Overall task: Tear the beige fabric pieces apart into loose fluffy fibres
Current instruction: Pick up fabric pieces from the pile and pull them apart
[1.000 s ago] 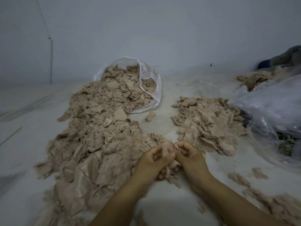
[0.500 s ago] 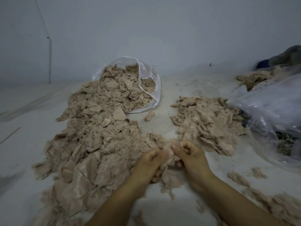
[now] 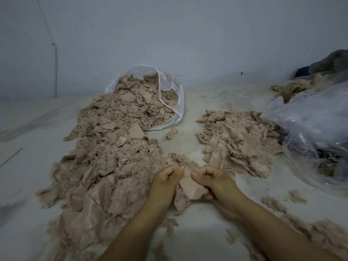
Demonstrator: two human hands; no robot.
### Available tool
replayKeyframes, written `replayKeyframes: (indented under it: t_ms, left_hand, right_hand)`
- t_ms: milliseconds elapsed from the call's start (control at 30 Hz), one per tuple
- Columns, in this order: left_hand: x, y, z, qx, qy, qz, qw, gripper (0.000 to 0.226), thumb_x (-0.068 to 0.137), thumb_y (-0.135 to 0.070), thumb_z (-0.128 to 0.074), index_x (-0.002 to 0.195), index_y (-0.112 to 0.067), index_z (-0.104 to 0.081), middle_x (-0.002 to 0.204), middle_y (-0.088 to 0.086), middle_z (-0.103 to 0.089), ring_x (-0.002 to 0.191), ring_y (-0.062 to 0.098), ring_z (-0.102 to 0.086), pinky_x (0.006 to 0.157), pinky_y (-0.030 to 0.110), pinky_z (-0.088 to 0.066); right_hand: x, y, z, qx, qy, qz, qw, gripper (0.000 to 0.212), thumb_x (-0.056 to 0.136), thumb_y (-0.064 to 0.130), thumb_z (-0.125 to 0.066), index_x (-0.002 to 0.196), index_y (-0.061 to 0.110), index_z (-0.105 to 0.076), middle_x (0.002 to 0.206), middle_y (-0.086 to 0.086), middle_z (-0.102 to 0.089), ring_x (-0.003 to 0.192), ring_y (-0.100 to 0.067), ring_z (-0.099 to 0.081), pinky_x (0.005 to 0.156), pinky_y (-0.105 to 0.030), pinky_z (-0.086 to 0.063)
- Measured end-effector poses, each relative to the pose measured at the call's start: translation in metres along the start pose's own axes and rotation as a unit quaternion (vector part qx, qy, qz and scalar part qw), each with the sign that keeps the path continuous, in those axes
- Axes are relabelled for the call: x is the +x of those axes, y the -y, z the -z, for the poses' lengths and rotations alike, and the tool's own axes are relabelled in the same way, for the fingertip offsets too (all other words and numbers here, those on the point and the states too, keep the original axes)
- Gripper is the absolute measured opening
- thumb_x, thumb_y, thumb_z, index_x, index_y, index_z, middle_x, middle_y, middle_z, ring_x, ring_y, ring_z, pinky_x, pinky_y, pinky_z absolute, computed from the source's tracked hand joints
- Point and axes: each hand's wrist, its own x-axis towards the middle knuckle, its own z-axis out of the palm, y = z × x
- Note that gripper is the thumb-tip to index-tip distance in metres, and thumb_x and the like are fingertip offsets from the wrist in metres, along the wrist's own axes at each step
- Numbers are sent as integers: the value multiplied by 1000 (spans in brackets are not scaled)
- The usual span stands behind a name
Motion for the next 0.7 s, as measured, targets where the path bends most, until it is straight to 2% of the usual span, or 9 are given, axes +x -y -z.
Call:
replayKeyframes:
  t_ms: [67,167,233,333,400,467,567,633,700]
  left_hand:
    - [0,-1,0,-16,-9,12,1000,20,92,-15,-53,87,0,-65,86,24,-67,79,32,-62,74,39,-50]
    - [1,2,1,-36,-10,30,999,24,94,-14,-51,97,4,-65,97,31,-66,86,36,-63,84,49,-49]
    - [2,3,1,-41,-5,31,999,23,92,-16,-53,96,3,-66,94,30,-67,83,33,-64,82,46,-50]
    - [5,7,3,-78,-13,33,996,19,85,-19,-57,86,-2,-66,73,13,-66,64,16,-62,62,25,-51]
    - [10,8,7,-114,-40,38,992,13,87,-15,-56,83,-6,-64,68,-1,-68,63,3,-64,60,13,-51]
    - [11,8,9,-129,-43,39,990,15,88,-16,-55,79,-8,-64,66,-3,-68,65,2,-65,60,11,-51]
    - [5,2,5,-128,-17,35,991,23,85,-24,-56,67,-16,-68,58,6,-54,47,11,-52,44,18,-44]
    - [2,2,3,-130,12,30,991,29,90,-24,-53,67,-20,-68,54,8,-55,40,16,-50,40,21,-44]
    - [3,3,4,-108,-3,21,994,23,89,-27,-54,72,-17,-66,48,1,-50,36,12,-42,37,18,-37]
  right_hand:
    - [0,2,1,19,8,-3,1000,20,71,20,-68,66,7,-54,53,-8,-51,40,-10,-41,34,-17,-30]
    - [0,1,3,42,13,-11,999,17,72,16,-65,66,6,-53,56,-10,-52,41,-10,-39,33,-17,-28]
    - [1,0,2,53,2,-12,999,14,72,14,-64,68,5,-54,57,-10,-53,41,-11,-40,33,-18,-28]
    - [7,3,6,113,-110,29,987,5,82,8,-61,79,5,-60,68,-11,-60,52,-15,-53,41,-23,-41]
    - [10,6,13,184,-168,55,967,13,92,14,-55,91,3,-63,74,-10,-64,56,-13,-61,47,-23,-51]
    - [7,7,15,188,-147,31,971,31,87,34,-59,94,3,-62,73,-10,-64,53,-13,-60,46,-22,-51]
    - [0,0,6,21,-20,-17,999,47,68,45,-69,95,8,-63,74,-7,-67,49,-14,-54,43,-23,-42]
    - [-5,-6,-5,-80,56,-12,995,38,69,32,-78,97,11,-62,70,-7,-67,48,-15,-55,43,-23,-43]
    - [-5,-9,-8,-116,44,19,992,19,77,9,-76,88,10,-61,64,-10,-64,46,-14,-54,43,-22,-44]
